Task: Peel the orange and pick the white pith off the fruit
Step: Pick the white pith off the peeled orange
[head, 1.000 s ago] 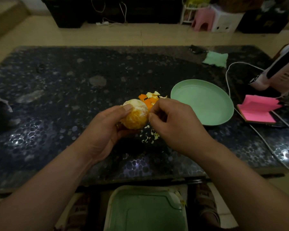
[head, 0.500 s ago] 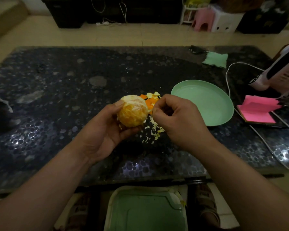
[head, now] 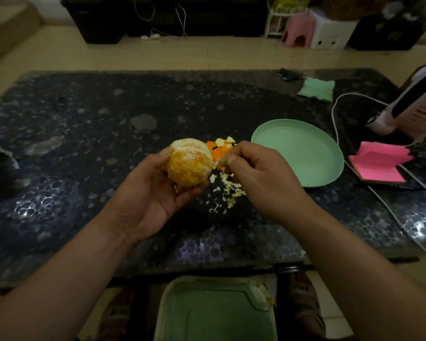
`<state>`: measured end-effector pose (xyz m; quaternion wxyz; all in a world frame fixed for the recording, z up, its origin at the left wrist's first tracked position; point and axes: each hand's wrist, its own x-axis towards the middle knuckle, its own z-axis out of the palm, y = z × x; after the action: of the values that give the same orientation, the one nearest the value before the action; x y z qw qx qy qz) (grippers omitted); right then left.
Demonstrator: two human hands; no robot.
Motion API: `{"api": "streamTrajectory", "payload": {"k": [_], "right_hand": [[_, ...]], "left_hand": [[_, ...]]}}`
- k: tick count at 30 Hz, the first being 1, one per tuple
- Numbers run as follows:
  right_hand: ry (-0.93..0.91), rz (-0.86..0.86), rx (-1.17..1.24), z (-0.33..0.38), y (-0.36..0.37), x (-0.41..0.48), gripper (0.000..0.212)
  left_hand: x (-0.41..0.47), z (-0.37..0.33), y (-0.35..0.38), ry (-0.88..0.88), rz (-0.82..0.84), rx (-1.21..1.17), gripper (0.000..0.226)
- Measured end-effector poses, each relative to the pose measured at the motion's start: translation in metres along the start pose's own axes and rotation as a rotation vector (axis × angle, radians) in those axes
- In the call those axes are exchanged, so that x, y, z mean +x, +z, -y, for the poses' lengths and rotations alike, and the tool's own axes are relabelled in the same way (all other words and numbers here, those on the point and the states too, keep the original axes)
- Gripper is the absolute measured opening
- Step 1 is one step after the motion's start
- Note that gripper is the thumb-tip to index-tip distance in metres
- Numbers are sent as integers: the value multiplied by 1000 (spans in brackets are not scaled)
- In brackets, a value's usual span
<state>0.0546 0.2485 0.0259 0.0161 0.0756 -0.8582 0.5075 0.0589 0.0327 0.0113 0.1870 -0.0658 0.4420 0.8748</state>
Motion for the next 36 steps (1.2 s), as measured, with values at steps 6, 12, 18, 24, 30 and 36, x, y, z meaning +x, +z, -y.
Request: {"api": "streamTrajectory", "payload": {"k": [6,12,18,24,30,36], "right_hand": [[4,70,28,6,5,-3,29],[-63,53,37,2,4,-1,18],[8,-87,-140,-12,-2,7,10],[-169,-62,-140,-3,3,0,4],[-245,-40,-249,-3,4,-2,5],[-375,-44,-467,-3,3,-3,6]], "left_hand": [[0,0,0,-4,7,5,42],[1,1,-1,-17,14,4,50],[0,-1,-1,-39,48,-10,53],[1,2,-2,-31,13,46,47],[2,4,-2,-5,-28,103,44],[3,7,0,1,-60,215,49]]}}
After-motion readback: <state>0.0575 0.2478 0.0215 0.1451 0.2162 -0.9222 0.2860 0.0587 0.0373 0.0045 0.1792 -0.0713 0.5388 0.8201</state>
